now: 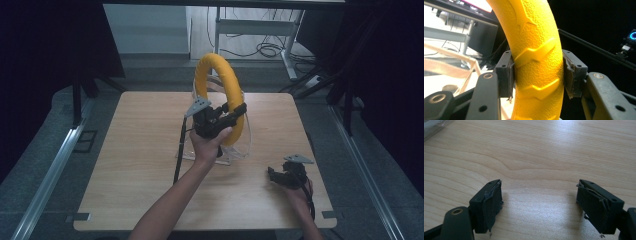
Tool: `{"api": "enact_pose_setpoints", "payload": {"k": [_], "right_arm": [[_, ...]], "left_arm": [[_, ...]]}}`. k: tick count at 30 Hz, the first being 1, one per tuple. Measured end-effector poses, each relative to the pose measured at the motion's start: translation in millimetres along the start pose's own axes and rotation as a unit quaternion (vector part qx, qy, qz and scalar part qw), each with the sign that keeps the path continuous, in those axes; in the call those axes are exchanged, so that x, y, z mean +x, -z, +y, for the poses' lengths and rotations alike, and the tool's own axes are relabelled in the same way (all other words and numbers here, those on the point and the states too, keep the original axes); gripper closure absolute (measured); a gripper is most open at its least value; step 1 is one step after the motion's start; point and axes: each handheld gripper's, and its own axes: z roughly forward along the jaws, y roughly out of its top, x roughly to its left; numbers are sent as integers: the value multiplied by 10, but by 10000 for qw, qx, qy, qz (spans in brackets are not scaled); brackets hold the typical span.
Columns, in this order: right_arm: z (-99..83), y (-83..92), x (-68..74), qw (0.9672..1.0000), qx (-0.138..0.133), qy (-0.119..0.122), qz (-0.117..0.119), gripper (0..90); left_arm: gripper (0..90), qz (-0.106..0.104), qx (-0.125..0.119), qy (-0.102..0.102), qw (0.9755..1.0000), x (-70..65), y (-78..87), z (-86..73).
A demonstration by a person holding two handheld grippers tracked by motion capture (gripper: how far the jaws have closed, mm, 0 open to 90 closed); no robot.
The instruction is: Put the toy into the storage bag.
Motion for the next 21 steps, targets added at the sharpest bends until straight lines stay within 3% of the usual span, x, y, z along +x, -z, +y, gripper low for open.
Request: {"api": "enact_pose_setpoints", "payload": {"k": [15, 21], "right_arm": [[0, 0, 1, 10000, 3, -4, 0, 209], [0, 1, 1, 10000, 8, -2, 1, 209]], "left_arm": [[502, 273, 194, 184, 9993, 187, -36, -251], [503, 421, 378, 266, 9980, 276, -56, -374]]}}
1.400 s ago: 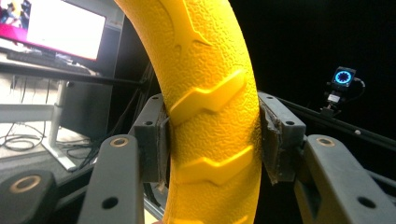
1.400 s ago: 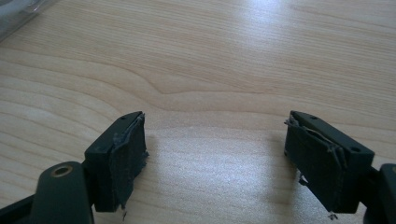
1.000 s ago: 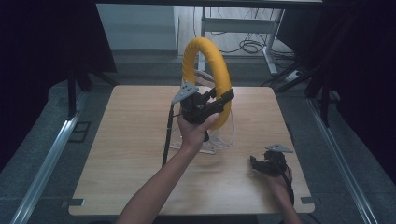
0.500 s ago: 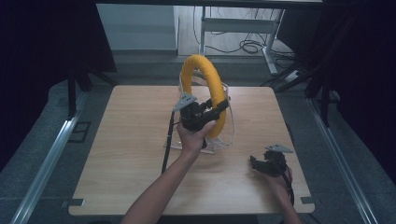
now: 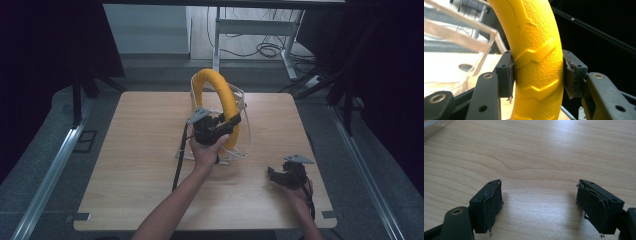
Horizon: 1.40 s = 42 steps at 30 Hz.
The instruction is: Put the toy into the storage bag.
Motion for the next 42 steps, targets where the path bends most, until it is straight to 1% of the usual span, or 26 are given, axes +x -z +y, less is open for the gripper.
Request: {"api": "enact_pose_setpoints", "payload": {"k": [1, 2, 4, 6, 11, 14, 16, 20, 22, 26, 28, 31, 35, 38, 40, 42], "right_arm": [[0, 0, 0, 10000, -1, 1, 0, 209], [0, 0, 0, 10000, 1, 1, -1, 209], [-1, 1, 0, 10000, -2, 4, 0, 209], [0, 0, 0, 10000, 1, 0, -1, 209], [-1, 0, 0, 10000, -2, 5, -1, 210], [-1, 1, 0, 10000, -2, 5, -1, 210], [-1, 1, 0, 10000, -2, 5, 0, 210], [-2, 1, -1, 10000, -5, 15, 6, 212], [-2, 3, 0, 10000, -1, -3, 11, 212], [-2, 2, -2, 10000, -9, 12, 17, 213], [-2, 2, -2, 10000, -8, 18, 16, 214], [-2, 3, 0, 10000, -5, 10, 22, 214], [-1, 4, 1, 10000, 2, 14, 13, 215], [-1, 5, 1, 10000, 6, 18, 12, 216], [-1, 5, 1, 10000, 9, 23, 8, 216], [-1, 5, 4, 10000, 12, 1, 8, 216]], "left_arm": [[502, 15, 26, 28, 10000, 21, -3, -23], [502, -27, -12, 43, 10000, 36, 0, -42], [500, 42, -5, -22, 10000, 19, 14, -41], [497, 52, 27, -54, 10000, 18, 18, -35], [489, 124, 34, -87, 9999, 3, 39, -27], [483, 132, 33, -84, 9999, 0, 42, -28], [466, 148, 57, -60, 9999, 3, 39, -27], [384, 119, 105, 84, 9998, 38, 40, -35], [376, 122, 59, 80, 9999, 39, 59, -35], [356, 59, -24, 98, 9999, 50, 141, -2], [339, -32, -50, 157, 9999, 65, 195, 14], [320, -33, 1, 109, 9999, 101, 277, 38], [315, 1, -25, 144, 9999, 174, 401, 56], [313, 8, -11, 115, 9999, 225, 486, 56], [315, 15, 44, 52, 10000, 259, 547, 51], [320, 71, 53, -26, 10000, 278, 606, 38]]}}
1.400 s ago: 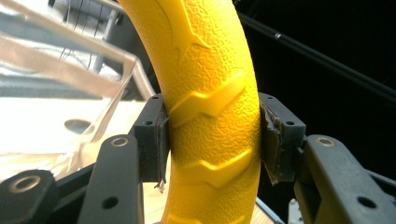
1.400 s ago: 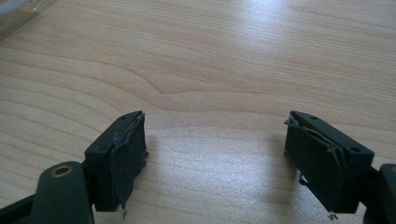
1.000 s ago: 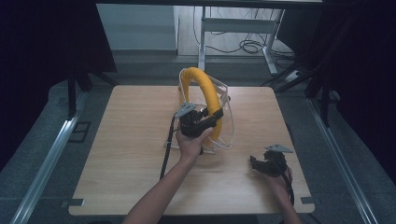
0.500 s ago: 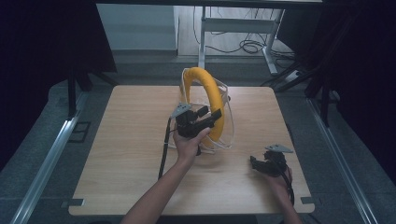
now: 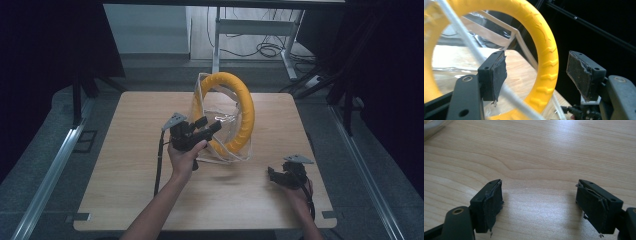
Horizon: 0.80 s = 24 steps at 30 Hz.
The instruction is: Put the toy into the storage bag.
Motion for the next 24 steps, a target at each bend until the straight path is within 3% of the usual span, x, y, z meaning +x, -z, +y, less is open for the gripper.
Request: {"api": "enact_pose_setpoints", "payload": {"k": [7, 13, 24], "right_arm": [[0, -2, -2, 10000, -10, 4, -3, 216], [0, -1, 0, 10000, -5, -3, -3, 217], [0, -3, -1, 10000, -12, 7, -20, 218]], "left_arm": [[322, 1, 262, -170, 9995, 79, 201, -62], [325, 122, 507, -340, 9981, 171, 437, -160], [323, 281, 828, -361, 9955, 366, 822, -371]]}}
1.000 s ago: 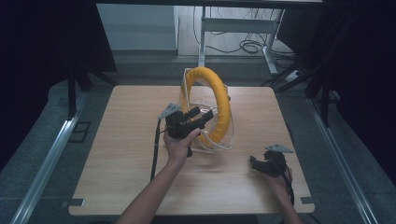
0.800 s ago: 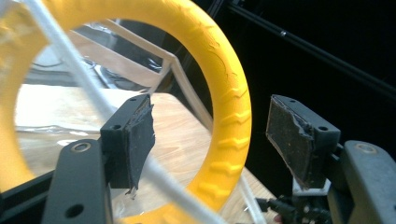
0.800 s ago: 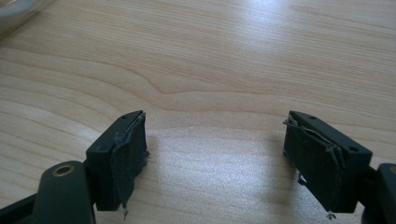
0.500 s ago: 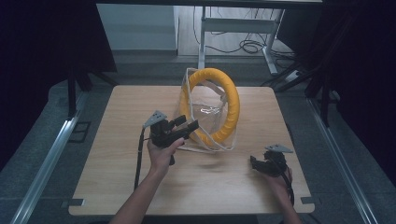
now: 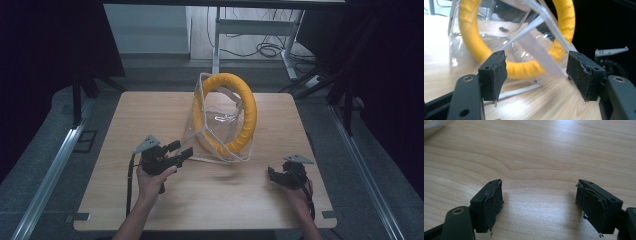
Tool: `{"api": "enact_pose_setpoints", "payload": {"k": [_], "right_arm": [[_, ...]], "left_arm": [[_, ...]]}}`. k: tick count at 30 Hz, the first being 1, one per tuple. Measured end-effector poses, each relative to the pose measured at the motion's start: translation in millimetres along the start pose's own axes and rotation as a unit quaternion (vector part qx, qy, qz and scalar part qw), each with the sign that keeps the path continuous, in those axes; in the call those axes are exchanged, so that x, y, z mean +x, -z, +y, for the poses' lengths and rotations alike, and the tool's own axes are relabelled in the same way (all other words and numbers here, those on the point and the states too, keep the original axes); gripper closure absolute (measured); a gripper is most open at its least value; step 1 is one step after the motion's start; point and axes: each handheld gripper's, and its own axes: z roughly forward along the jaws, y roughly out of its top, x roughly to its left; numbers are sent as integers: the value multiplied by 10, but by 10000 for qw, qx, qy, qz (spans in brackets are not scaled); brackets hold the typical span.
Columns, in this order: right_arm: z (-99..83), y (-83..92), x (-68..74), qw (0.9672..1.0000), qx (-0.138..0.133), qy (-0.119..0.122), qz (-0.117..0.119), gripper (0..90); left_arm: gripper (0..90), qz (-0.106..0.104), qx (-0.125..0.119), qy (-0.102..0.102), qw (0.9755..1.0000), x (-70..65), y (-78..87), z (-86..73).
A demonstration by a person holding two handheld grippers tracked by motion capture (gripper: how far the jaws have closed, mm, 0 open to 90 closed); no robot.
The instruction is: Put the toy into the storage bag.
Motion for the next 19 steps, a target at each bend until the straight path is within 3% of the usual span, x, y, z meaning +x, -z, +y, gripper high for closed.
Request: {"api": "enact_pose_setpoints", "payload": {"k": [5, 13, 19], "right_arm": [[0, 0, 0, 10000, 0, 0, -2, 218], [0, 0, 2, 10000, 3, -3, 2, 218], [-1, 1, 2, 10000, 5, -1, 4, 218]], "left_arm": [[324, 33, 160, 70, 9998, 81, 50, -106], [323, 155, 313, 68, 9994, 153, 76, -137], [323, 41, 492, 126, 9987, 160, 31, -159]]}}
